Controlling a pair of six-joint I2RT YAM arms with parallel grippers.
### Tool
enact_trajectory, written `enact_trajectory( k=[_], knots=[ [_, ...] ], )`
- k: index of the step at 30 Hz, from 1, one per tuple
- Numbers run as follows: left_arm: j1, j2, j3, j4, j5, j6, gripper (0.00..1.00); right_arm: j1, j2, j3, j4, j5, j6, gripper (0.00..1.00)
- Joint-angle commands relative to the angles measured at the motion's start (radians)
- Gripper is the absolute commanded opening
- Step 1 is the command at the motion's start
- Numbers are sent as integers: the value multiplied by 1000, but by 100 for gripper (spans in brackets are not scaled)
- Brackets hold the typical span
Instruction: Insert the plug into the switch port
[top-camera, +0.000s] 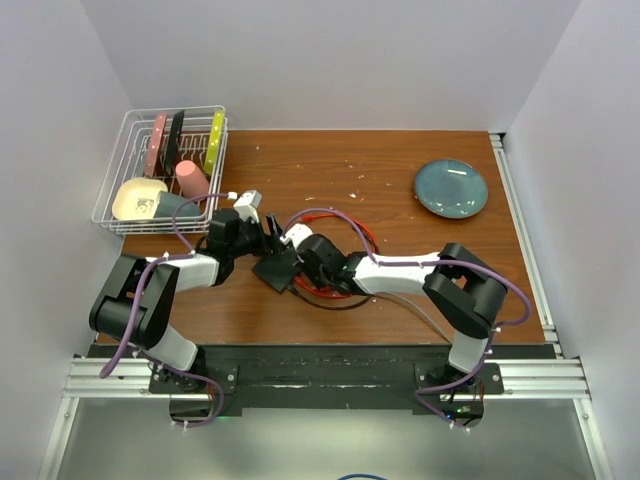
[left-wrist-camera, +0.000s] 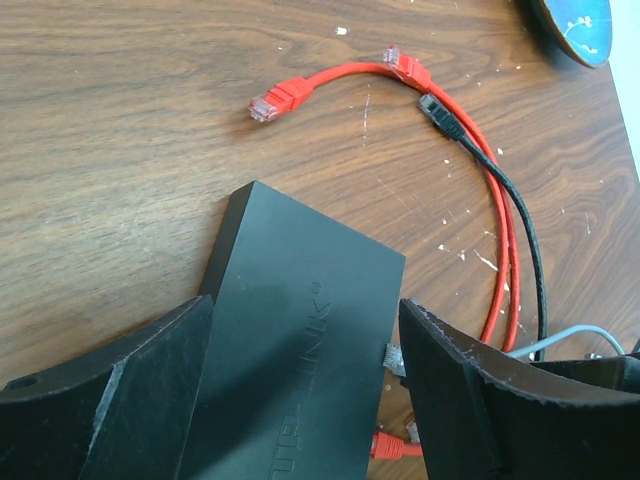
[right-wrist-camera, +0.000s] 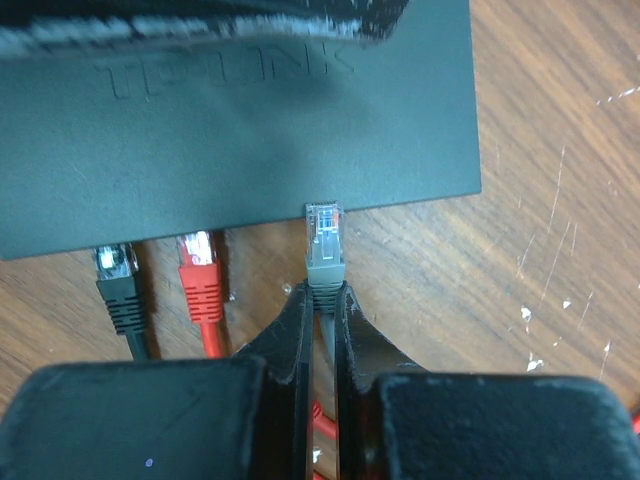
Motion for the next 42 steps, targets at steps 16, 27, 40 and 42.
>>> enact_trajectory(
  k=[16,27,40,42],
  knots=[
    [7,25,-5,55,47,-14,66,24,-47,-26,-118,-56,80,0],
    [7,48,4,38,51,7,59,45,-34,19,-107,-22,101,0],
    [7,52,7,29,58,18,54,45,18,95,-101,17,113,0],
    [7,51,7,29,58,18,54,44,34,103,-104,14,112,0]
  ],
)
